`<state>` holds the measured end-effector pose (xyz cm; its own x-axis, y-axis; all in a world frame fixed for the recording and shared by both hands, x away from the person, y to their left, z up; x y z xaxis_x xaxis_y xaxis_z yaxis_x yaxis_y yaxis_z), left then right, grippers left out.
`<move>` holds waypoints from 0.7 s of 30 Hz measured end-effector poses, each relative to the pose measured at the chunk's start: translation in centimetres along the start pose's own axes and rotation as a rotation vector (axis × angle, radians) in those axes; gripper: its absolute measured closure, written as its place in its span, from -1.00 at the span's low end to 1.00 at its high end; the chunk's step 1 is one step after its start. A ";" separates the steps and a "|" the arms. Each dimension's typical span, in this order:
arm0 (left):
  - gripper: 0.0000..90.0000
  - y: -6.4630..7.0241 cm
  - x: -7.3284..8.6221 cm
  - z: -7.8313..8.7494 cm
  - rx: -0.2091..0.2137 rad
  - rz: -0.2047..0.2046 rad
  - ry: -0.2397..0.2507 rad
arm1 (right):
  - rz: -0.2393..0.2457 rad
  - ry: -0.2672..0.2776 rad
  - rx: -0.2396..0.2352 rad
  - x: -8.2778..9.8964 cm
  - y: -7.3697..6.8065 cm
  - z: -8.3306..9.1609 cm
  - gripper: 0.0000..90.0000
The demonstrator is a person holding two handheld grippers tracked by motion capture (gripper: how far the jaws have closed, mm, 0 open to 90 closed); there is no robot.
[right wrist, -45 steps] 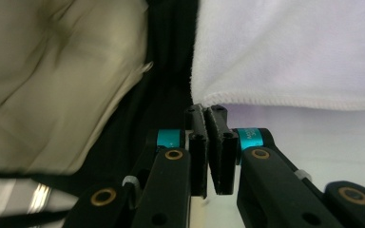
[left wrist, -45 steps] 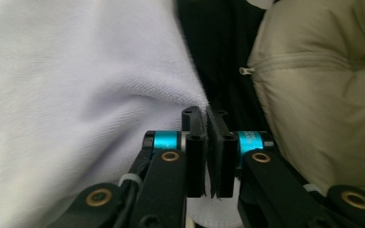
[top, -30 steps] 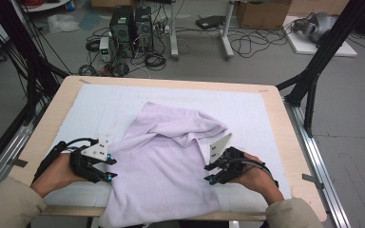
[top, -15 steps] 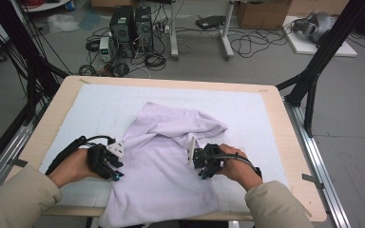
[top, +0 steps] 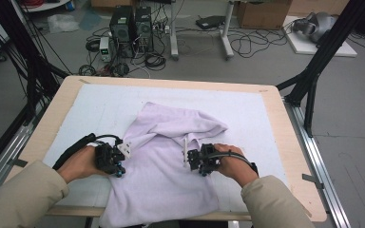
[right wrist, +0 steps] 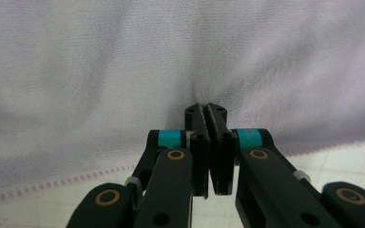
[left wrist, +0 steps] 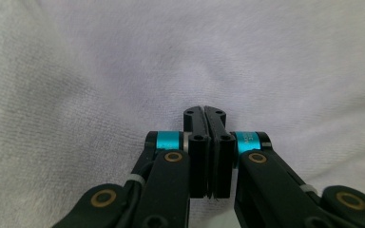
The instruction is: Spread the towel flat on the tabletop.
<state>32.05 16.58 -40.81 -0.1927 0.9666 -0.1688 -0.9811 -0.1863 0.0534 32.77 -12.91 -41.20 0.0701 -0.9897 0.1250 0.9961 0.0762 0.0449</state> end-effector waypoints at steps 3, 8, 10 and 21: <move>0.96 0.2 0.1 1.5 0.001 -0.024 0.041 | -0.022 0.097 -0.015 1.3 0.2 1.1 0.97; 0.96 0.4 0.4 4.9 -0.019 -0.043 0.128 | -0.064 0.204 -0.017 3.9 -0.4 3.8 0.97; 0.96 0.9 0.6 6.0 -0.011 -0.055 0.165 | -0.079 0.237 -0.028 4.9 -0.9 4.8 0.97; 0.95 6.8 1.2 6.4 0.151 -0.263 0.220 | 0.062 0.388 -0.216 7.8 -7.4 5.3 0.96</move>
<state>25.31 17.56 -34.38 0.0494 0.9142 -0.4023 -0.9867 0.1072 0.1224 25.68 -20.57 -35.32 0.1043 -0.9594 -0.2621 0.9749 0.1508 -0.1641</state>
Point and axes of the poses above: each handheld gripper's, and its own axes: z roughly backward along the jaws, x roughly out of its underside, y roughly to its right, the point moved 1 cm from there along -z, roughly forward along the jaws, and after that the axes turned 8 degrees about -y, right-handed, at the moved point
